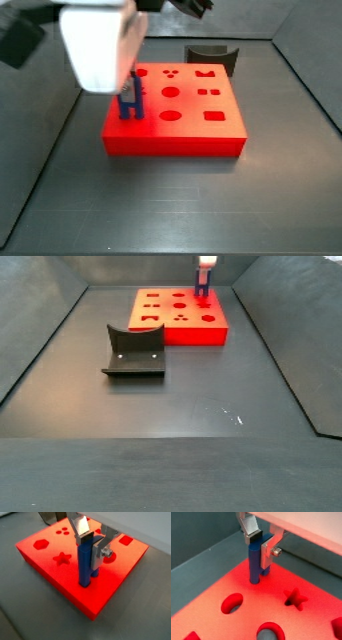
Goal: Insert the square-circle object.
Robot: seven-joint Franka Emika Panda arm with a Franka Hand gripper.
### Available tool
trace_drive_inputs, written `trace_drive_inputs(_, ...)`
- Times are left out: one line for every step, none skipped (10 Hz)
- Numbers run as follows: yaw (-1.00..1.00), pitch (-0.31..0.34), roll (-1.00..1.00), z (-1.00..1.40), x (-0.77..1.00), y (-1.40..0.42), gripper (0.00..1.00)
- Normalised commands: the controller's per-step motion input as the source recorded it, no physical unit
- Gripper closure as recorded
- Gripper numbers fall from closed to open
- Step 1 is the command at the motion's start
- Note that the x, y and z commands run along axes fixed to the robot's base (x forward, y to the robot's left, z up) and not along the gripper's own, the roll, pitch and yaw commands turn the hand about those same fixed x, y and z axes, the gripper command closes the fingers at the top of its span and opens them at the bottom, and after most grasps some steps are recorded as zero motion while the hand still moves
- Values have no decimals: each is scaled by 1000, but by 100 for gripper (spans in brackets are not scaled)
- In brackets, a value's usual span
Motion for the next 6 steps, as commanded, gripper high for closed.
trace_drive_inputs(0,174,121,-731,26,69,100)
trace_drive_inputs(0,234,176,-520,0,51,100)
trace_drive_inputs(0,310,244,-243,0,43,100)
trace_drive_inputs(0,374,260,-80,-11,40,100)
trace_drive_inputs(-63,207,141,-283,0,0,100)
trace_drive_inputs(0,0,0,0,0,0,100)
